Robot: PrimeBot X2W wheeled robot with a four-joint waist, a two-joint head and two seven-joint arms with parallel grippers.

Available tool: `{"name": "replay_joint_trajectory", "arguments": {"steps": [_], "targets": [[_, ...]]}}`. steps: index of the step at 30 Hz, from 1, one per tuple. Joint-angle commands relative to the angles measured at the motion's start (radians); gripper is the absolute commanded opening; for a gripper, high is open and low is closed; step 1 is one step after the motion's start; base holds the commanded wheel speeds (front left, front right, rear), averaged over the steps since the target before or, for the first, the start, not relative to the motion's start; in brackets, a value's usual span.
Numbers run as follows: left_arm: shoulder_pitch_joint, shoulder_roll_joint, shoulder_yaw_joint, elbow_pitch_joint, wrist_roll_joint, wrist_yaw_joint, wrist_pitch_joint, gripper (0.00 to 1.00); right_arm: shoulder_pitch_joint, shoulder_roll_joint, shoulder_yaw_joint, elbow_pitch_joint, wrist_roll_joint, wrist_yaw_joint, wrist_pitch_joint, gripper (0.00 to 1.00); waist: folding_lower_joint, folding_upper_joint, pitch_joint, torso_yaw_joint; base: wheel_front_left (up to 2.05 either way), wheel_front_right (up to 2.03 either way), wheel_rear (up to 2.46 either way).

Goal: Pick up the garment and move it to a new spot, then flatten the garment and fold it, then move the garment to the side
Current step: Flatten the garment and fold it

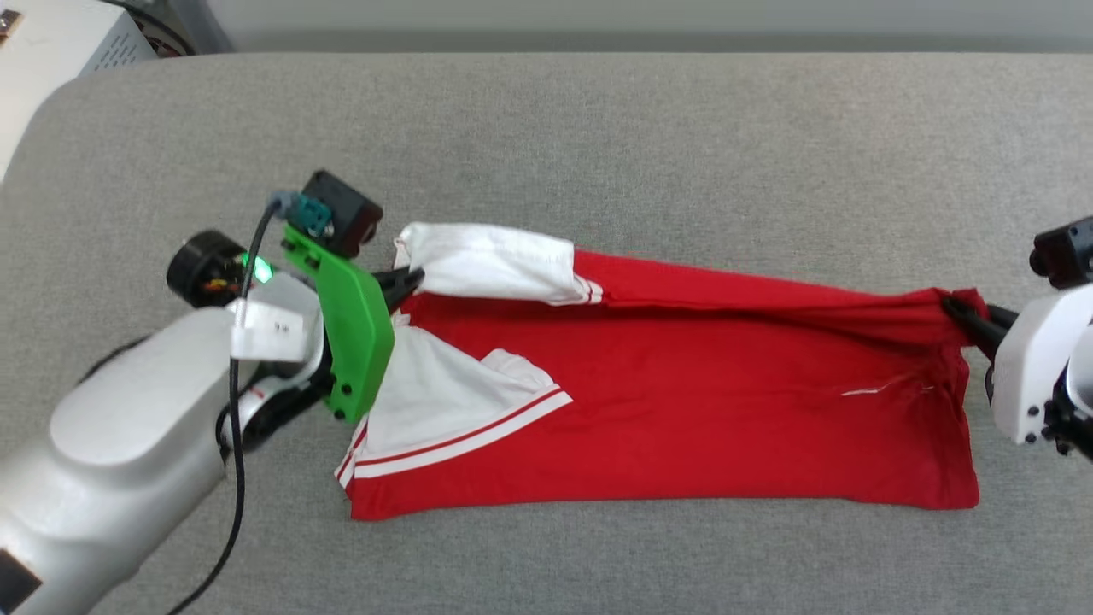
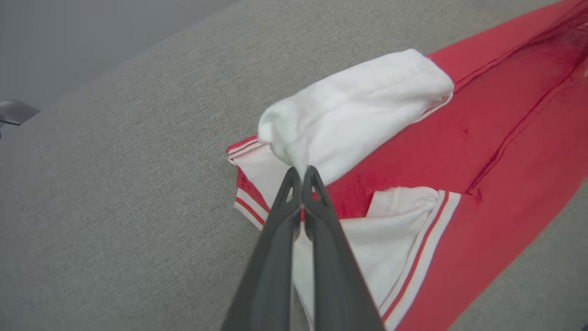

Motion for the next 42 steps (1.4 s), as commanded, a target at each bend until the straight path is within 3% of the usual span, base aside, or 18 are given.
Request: {"name": "replay_joint_trajectory", "arguments": {"steps": [1,5,12,13,14,15,22,29,37,42], "targets": [[0.1,0.039,-0.014,-0.046,-0.025,0.038,-0.026,0.0,0.1,-0.007,-0.031,-0.051,-0.003,-0.001,-0.019,0.0,0.0001,-0.0001,-0.052,0.009,0.0,0.0,0.0],[0.191,0.069,-0.036,-0.081,-0.038,0.068,-0.044,0.0,0.2,0.003,-0.073,-0.093,-0.007,-0.001,-0.018,0.0,0.0001,-0.0001,-0.052,0.008,0.0,0.0,0.0],[0.286,0.059,-0.061,-0.061,-0.067,0.082,-0.077,0.0,0.3,0.048,-0.104,-0.089,-0.002,-0.001,0.017,0.0,0.0001,-0.0001,-0.016,0.004,0.0,0.0,0.0],[0.308,0.035,-0.061,-0.02,-0.075,0.083,-0.104,0.14,0.304,0.07,-0.101,-0.066,-0.001,-0.001,0.022,0.12,0.0001,-0.0001,-0.009,0.002,0.0,0.0,0.0],[0.309,0.029,-0.058,-0.007,-0.069,0.089,-0.12,0.35,0.303,0.076,-0.102,-0.061,0.003,-0.001,0.021,0.48,0.0001,-0.0001,-0.01,0.002,0.0,0.0,0.0],[0.313,0.019,-0.056,0.005,-0.062,0.1,-0.137,1.0,0.302,0.079,-0.099,-0.059,0.004,-0.001,0.019,1.0,0.0001,-0.0001,-0.013,0.001,0.0,0.0,0.0],[0.342,0.03,-0.011,0.011,-0.021,0.164,-0.292,1.0,0.308,0.063,-0.134,-0.119,0.034,-0.001,-0.018,1.0,0.0001,-0.0001,-0.059,-0.003,0.0,0.0,0.0],[0.373,0.041,0.071,-0.037,0.032,0.309,-0.488,1.0,0.303,0.017,-0.226,-0.195,0.094,-0.001,0.013,1.0,0.0001,-0.0001,-0.086,0.005,0.0,0.0,0.0],[0.431,0.0,0.219,-0.098,0.134,0.458,-0.546,1.0,0.314,-0.016,-0.324,-0.141,0.208,-0.001,0.127,1.0,0.0001,-0.0001,-0.078,0.039,0.0,0.0,0.0],[0.524,-0.063,0.383,-0.16,0.263,0.503,-0.546,1.0,0.329,-0.007,-0.346,-0.072,0.246,-0.001,0.195,1.0,0.0001,-0.0001,-0.058,0.063,0.0,0.0,0.0]]}}
